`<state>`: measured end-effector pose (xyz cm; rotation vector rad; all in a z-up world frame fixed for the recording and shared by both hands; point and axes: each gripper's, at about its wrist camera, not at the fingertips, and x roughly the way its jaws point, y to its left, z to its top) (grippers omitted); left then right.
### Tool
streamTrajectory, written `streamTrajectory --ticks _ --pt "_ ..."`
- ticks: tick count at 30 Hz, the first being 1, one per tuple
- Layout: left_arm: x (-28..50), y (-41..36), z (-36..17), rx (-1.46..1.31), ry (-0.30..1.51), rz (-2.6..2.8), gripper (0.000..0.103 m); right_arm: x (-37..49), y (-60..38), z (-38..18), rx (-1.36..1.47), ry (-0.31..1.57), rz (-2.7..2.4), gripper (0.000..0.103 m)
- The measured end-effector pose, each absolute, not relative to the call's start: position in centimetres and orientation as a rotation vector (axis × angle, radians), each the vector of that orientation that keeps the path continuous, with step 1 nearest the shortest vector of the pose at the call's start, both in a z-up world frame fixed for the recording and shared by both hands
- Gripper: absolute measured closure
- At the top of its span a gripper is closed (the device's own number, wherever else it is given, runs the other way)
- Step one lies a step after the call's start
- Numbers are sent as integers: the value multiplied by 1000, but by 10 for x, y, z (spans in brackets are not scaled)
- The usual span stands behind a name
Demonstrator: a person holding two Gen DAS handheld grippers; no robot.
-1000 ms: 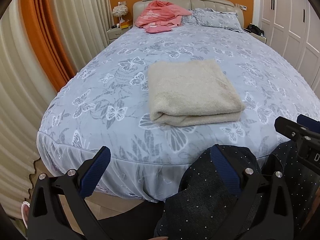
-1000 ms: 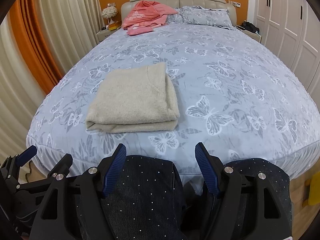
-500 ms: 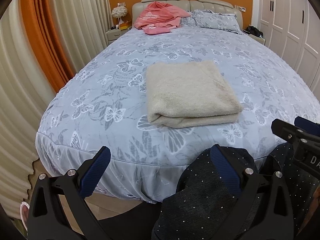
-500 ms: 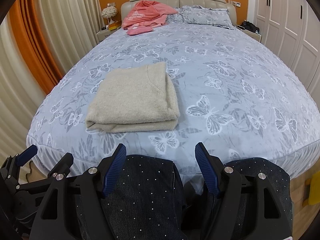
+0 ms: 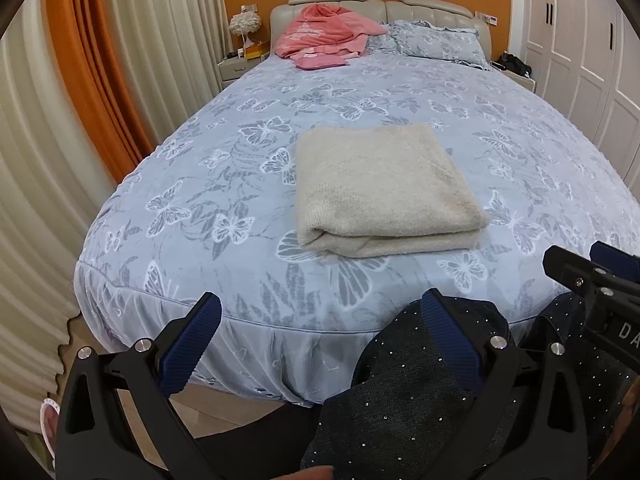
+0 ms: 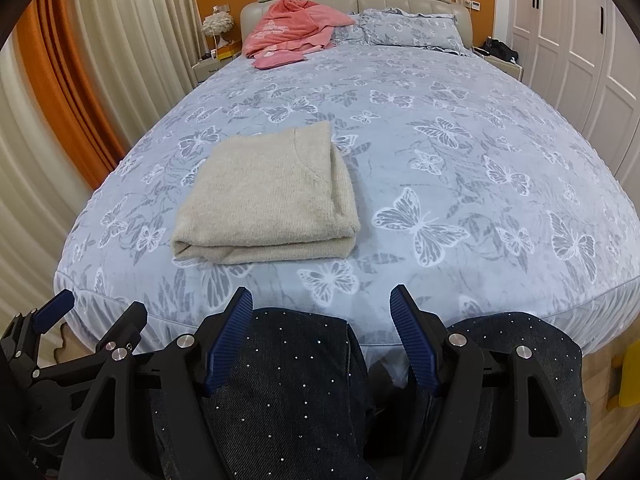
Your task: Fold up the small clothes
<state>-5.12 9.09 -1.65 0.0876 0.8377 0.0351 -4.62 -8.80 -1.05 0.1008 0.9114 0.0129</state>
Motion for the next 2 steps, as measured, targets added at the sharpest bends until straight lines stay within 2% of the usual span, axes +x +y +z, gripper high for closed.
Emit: streamTrajectory --ticks 2 --pt "-51 90 -17 97 838 29 5 -46 -88 -10 102 911 12 33"
